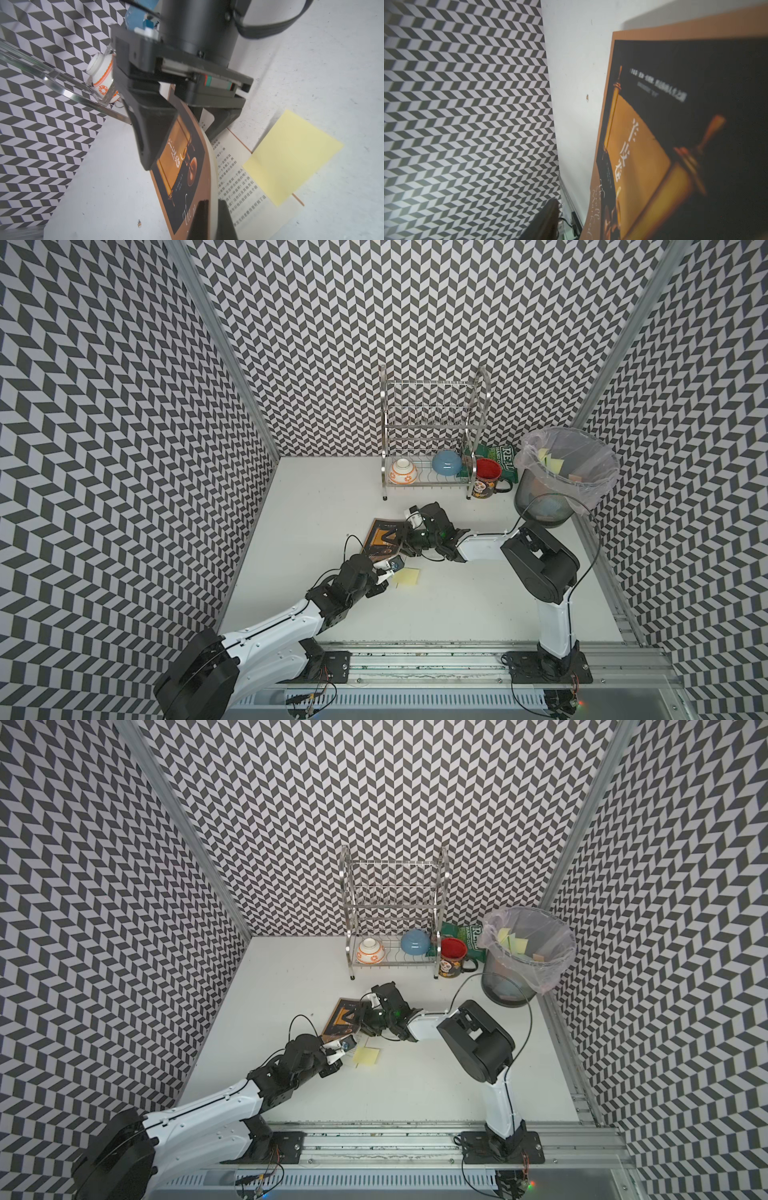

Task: Peel off the used sticky note
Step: Open the book at the center of the board, then tear off the note from the book.

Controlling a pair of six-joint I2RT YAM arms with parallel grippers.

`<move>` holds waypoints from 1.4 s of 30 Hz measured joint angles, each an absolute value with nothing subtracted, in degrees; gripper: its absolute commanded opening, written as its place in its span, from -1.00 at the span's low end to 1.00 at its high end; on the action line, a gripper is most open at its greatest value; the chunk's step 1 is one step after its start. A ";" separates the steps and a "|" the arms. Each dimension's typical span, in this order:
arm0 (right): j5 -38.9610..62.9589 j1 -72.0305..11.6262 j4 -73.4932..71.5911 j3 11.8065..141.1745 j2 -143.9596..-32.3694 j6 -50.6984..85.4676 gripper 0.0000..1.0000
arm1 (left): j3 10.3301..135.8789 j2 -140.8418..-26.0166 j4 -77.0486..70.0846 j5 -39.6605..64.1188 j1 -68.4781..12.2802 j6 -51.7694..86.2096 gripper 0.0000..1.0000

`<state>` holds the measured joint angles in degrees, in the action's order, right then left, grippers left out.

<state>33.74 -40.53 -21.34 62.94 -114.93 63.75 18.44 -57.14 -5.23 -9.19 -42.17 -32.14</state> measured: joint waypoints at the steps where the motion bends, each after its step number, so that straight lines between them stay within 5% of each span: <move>1: 34.00 -39.86 -21.10 62.39 -114.10 63.02 0.48 | 18.44 -57.14 -5.10 -8.67 -41.85 -31.88 -1.00; 5: 34.72 -36.01 -20.36 57.54 -107.92 59.13 0.67 | 18.46 -56.64 -4.27 -6.11 -40.14 -30.89 -1.00; 17: 32.14 -36.07 -16.19 37.19 -88.75 50.52 0.60 | 19.92 -54.61 -0.67 5.41 -31.66 -28.34 -1.00; 42: 28.25 -49.15 -39.46 32.58 -102.72 62.30 0.24 | 24.47 -54.13 5.23 29.71 -11.79 -25.82 -1.00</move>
